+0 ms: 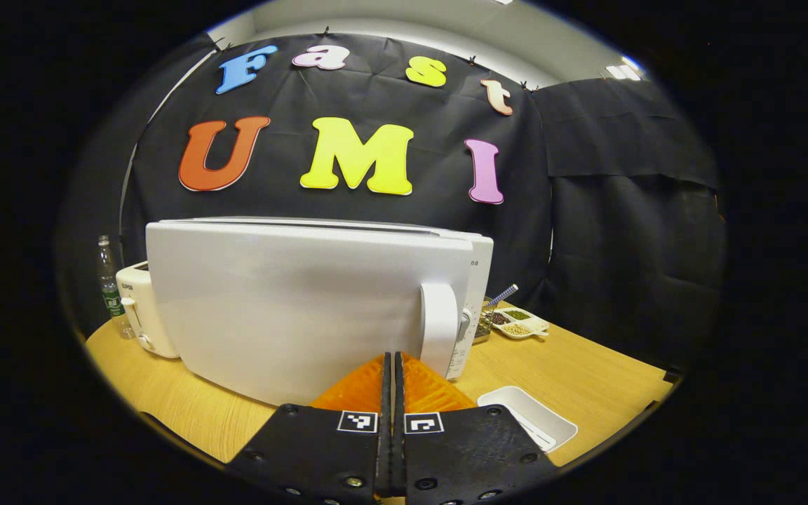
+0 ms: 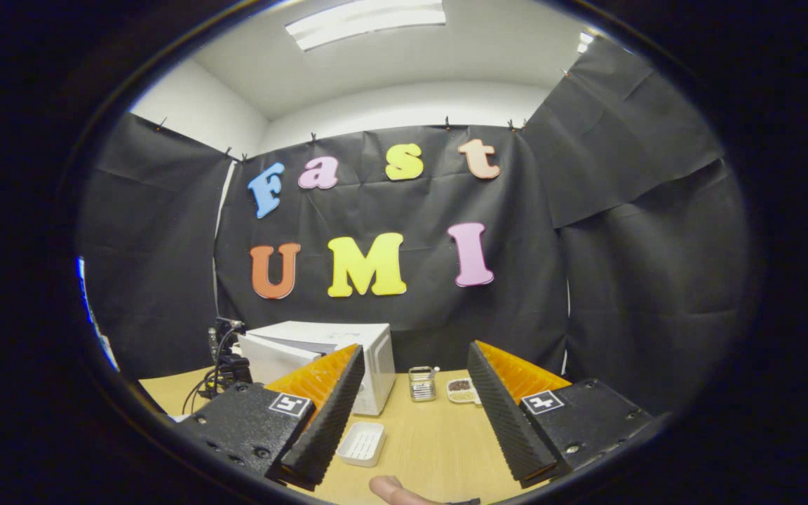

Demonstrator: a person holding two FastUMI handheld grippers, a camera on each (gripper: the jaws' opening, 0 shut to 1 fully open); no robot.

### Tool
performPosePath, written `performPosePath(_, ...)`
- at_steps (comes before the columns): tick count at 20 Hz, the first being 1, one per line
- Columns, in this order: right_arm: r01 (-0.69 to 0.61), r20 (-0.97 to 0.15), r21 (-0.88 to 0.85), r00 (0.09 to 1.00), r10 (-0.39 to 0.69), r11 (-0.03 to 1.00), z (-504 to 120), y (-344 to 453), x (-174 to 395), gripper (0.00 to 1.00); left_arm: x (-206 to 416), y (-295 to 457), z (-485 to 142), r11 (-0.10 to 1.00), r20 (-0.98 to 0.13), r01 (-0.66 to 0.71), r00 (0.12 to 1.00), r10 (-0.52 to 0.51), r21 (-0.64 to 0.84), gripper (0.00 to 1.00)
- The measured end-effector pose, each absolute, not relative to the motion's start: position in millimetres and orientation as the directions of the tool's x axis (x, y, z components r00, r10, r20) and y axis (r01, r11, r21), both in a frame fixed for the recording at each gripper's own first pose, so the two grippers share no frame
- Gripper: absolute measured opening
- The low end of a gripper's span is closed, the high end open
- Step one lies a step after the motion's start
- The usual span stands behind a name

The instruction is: Open the microwave oven with the left hand, put the food in, and close the microwave oven.

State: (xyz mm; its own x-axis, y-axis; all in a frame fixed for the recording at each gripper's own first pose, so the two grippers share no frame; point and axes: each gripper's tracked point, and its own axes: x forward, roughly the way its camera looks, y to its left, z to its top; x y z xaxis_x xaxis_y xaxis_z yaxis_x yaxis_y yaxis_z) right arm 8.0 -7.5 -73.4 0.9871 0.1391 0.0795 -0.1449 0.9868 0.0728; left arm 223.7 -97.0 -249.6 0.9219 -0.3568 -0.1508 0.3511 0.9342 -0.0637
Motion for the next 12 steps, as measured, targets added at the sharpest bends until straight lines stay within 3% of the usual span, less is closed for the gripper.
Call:
performPosePath(3, -0.16, 0.064, 0.083, 0.986, 0.155, 0.984, -82, -12, 34, 0.94, 247, -106, -253, 0.941, -0.156, 0.335, 0.928, -0.339, -0.053, 0.0)
performPosePath(4, -0.164, 0.054, 0.086, 0.986, 0.159, 0.983, -86, -13, 43, 0.94, 254, -107, -254, 0.942, -0.159, 0.33, 0.929, -0.335, -0.057, 0.14)
performPosePath(5, -0.167, 0.045, 0.092, 0.985, 0.164, 0.982, -91, -15, 50, 0.94, 262, -110, -257, 0.944, -0.166, 0.323, 0.93, -0.329, -0.063, 0.0)
performPosePath(8, -0.206, 0.053, 0.12, 0.978, 0.201, 0.971, -97, -13, 66, 0.94, 290, -103, -267, 0.962, -0.195, 0.263, 0.942, -0.272, -0.071, 0.0)
performPosePath(9, -0.217, 0.045, 0.127, 0.976, 0.213, 0.968, -102, -12, 70, 0.94, 296, -107, -264, 0.96, -0.166, 0.263, 0.947, -0.276, -0.098, 0.14)
performPosePath(10, -0.216, 0.032, 0.131, 0.976, 0.214, 0.968, -107, -14, 74, 0.94, 296, -107, -271, 0.96, -0.208, 0.249, 0.94, -0.272, -0.131, 0.01)
performPosePath(12, -0.206, 0.031, 0.132, 0.979, 0.204, 0.97, -109, -18, 78, 0.94, 300, -107, -272, 0.961, -0.194, 0.245, 0.944, -0.266, -0.126, 0.0)
